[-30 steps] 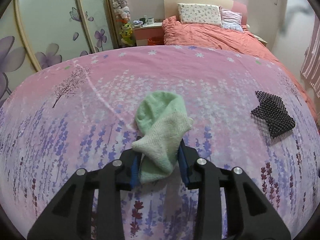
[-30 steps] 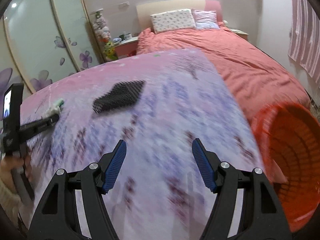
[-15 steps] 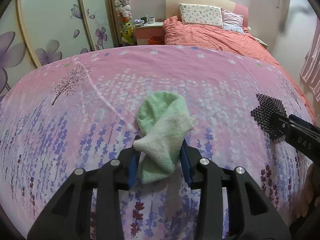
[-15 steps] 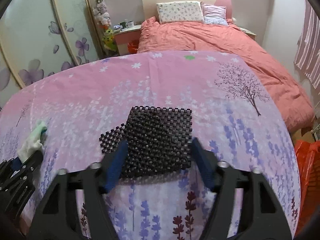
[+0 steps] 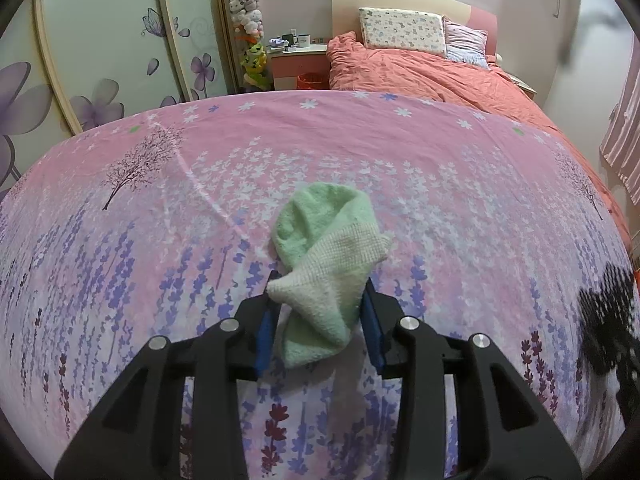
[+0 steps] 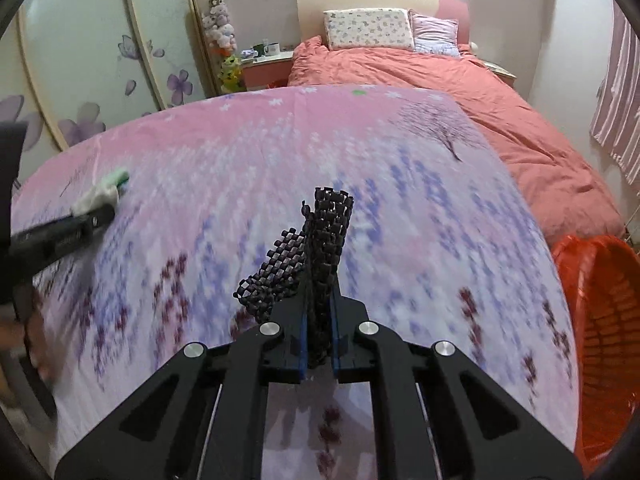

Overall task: Collect trash
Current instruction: 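Grasp the mint-green fuzzy cloth with the left tool while the right tool grasps the black mesh pad, then lift the green cloth and black mesh pad above the bed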

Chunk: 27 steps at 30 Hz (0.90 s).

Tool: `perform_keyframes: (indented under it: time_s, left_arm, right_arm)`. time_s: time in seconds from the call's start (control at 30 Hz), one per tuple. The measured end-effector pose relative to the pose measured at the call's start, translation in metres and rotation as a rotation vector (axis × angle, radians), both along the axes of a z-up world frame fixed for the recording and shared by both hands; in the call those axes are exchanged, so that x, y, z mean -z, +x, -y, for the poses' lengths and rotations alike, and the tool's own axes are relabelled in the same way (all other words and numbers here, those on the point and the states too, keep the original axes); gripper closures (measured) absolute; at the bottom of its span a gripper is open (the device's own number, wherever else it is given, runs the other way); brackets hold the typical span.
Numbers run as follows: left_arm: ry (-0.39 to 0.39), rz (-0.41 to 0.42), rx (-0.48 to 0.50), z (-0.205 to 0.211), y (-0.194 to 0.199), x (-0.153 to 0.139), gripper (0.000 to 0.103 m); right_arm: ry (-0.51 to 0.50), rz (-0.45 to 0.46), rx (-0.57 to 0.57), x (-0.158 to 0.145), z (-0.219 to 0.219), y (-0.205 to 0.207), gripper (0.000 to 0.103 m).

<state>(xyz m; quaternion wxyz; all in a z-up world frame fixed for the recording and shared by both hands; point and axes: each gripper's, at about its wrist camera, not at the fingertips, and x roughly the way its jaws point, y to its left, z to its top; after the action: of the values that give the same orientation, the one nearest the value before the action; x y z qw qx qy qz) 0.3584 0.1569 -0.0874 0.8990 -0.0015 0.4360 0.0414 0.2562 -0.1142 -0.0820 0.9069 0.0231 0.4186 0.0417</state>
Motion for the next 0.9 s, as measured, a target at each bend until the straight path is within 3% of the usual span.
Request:
perform_keyframes:
  time_s: [0.27, 0.47, 0.9]
  left_arm:
    - [-0.02, 0.002, -0.002, -0.003, -0.001, 0.0, 0.062]
    - [-0.017, 0.001, -0.002, -0.005, -0.001, 0.0, 0.061]
    - [0.012, -0.004, -0.006, 0.003, 0.001, 0.001, 0.059]
  right_arm:
    - [-0.001, -0.004, 0.019, 0.001, 0.001, 0.001, 0.093]
    - [0.073, -0.011, 0.022, 0.004, 0.01, 0.003, 0.092]
    - [0.022, -0.007, 0.024, 0.006, 0.012, 0.002, 0.092]
